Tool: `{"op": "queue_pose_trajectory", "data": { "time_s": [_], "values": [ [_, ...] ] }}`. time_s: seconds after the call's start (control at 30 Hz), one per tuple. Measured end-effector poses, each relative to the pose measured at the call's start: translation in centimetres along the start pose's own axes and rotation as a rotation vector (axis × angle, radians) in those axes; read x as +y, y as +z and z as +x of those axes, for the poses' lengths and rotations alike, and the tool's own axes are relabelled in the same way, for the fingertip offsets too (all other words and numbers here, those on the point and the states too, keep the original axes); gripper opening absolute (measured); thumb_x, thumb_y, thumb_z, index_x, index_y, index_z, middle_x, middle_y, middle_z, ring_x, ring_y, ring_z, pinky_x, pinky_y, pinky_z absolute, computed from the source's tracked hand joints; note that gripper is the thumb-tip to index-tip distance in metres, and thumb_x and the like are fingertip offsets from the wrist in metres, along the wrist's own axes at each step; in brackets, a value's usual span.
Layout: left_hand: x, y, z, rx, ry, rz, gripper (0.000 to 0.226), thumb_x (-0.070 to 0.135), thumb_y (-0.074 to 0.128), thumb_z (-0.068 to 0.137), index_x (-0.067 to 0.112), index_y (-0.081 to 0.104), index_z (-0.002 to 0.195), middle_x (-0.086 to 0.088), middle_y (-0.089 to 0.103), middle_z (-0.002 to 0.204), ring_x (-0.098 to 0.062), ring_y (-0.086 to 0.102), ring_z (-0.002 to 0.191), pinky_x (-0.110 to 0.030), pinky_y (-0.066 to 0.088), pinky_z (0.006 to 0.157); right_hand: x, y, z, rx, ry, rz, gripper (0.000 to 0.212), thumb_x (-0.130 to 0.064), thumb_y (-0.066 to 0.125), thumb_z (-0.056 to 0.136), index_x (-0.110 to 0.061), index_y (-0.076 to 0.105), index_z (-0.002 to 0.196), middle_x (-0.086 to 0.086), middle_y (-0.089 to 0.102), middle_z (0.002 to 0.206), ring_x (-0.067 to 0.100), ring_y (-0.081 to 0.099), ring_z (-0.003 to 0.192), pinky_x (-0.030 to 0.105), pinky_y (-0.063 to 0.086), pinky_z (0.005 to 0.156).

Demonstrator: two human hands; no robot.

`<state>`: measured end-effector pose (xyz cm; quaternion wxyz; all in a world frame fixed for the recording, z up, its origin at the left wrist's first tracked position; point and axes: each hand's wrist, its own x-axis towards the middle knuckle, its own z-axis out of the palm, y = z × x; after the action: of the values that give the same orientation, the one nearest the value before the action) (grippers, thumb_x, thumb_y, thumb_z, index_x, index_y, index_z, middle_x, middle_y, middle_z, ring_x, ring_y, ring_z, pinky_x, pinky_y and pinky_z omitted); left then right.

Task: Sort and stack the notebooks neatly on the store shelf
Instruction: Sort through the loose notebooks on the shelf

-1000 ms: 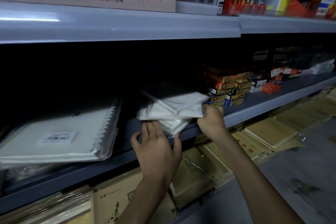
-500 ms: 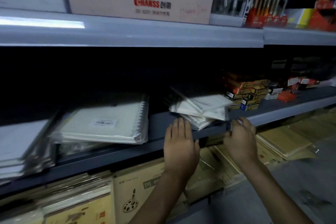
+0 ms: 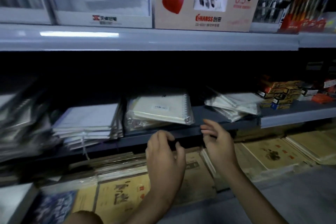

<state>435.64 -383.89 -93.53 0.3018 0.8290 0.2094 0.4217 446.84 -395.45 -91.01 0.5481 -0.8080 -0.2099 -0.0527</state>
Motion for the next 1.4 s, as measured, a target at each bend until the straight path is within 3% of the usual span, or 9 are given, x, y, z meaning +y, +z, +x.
{"op": "queue_pose_trajectory", "data": {
  "time_s": [0.1,0.27,0.5,0.63,0.83,0.9,1.0,1.17,1.4],
  "values": [
    [-2.0,-2.9,0.4,0.102,-0.094,0.102,0.037,0.02,0.07,0.091,0.016,0.052,0.123,-0.002,0.052,0.125,-0.025,0.05,0.119,-0.043,0.043,0.099,-0.3,2.5,-0.4,0.016,-0.087,-0.19,0.036,-0.015,0.062,0.099,-0.016,0.061,0.135,-0.002,0.065,0.126,0.019,0.055,0.128,0.024,0.046,0.1],
    [-3.8,-4.6,1.5,0.019,-0.238,0.151,0.078,0.034,0.058,0.1,0.009,0.019,0.163,-0.011,0.035,0.162,-0.028,0.042,0.143,-0.053,0.044,0.111,0.1,4.8,0.2,-0.016,-0.277,-0.618,0.068,-0.064,0.046,0.098,-0.014,0.059,0.141,0.004,0.056,0.148,0.027,0.019,0.155,0.044,0.013,0.128],
    [-4.7,-3.0,2.0,-0.179,-0.332,0.161,0.098,0.045,0.052,0.104,0.017,-0.02,0.164,-0.002,-0.007,0.176,-0.02,0.07,0.095,-0.033,0.057,0.063,0.6,6.8,2.7,-0.006,-0.274,-0.528,0.092,-0.084,0.049,0.081,-0.021,0.054,0.148,0.007,0.054,0.15,0.029,0.03,0.15,0.026,-0.007,0.126],
    [-4.6,-2.8,3.7,-0.088,-0.403,0.056,0.1,0.037,0.062,0.1,0.02,-0.01,0.167,-0.004,0.017,0.175,-0.009,0.054,0.064,-0.03,0.045,0.058,1.7,7.3,4.9,-0.063,-0.143,-0.327,0.092,-0.087,0.064,0.065,-0.022,0.068,0.13,-0.001,0.065,0.131,0.024,0.048,0.138,0.028,0.005,0.127],
    [-5.7,-1.7,4.1,0.04,-0.412,-0.171,0.085,0.021,0.068,0.09,0.028,0.023,0.162,-0.007,0.055,0.153,-0.016,0.071,0.091,-0.038,0.062,0.075,2.1,8.7,4.9,0.002,0.041,-0.173,0.081,-0.055,0.086,0.071,-0.025,0.059,0.141,-0.005,0.05,0.149,0.026,0.013,0.157,0.0,-0.016,0.107],
    [-5.6,-1.2,3.6,0.037,-0.402,-0.194,0.083,0.022,0.067,0.09,0.031,0.025,0.161,-0.008,0.055,0.153,-0.023,0.07,0.102,-0.043,0.062,0.081,1.8,8.8,5.0,0.019,0.079,-0.097,0.081,-0.049,0.09,0.068,-0.027,0.059,0.14,-0.01,0.048,0.142,0.025,0.017,0.155,0.015,-0.003,0.123],
    [-5.0,0.0,2.5,-0.03,-0.382,-0.21,0.083,0.024,0.067,0.091,0.037,0.022,0.159,-0.02,0.059,0.144,-0.012,0.069,0.072,-0.036,0.06,0.064,2.3,8.3,6.2,0.051,0.143,-0.003,0.096,-0.066,0.086,0.051,-0.035,0.056,0.137,-0.005,0.054,0.145,0.027,0.038,0.148,0.044,0.034,0.122],
    [-4.2,1.9,2.5,-0.1,-0.37,-0.275,0.09,0.053,0.055,0.077,0.054,0.015,0.157,-0.024,0.061,0.14,-0.032,0.074,0.093,-0.051,0.064,0.076,4.1,6.4,7.5,0.083,0.234,-0.016,0.1,-0.062,0.078,0.047,-0.027,0.055,0.138,0.001,0.053,0.146,0.026,0.045,0.142,0.04,0.04,0.118],
    [-4.2,3.5,2.7,-0.113,-0.306,-0.234,0.087,0.02,0.066,0.095,0.034,0.015,0.165,0.0,0.043,0.162,-0.005,0.063,0.057,-0.037,0.06,0.059,3.8,4.6,7.3,0.091,0.133,-0.101,0.097,-0.072,0.073,0.051,-0.026,0.06,0.137,0.004,0.056,0.138,0.026,0.048,0.136,0.04,0.041,0.116]
  ]
}}
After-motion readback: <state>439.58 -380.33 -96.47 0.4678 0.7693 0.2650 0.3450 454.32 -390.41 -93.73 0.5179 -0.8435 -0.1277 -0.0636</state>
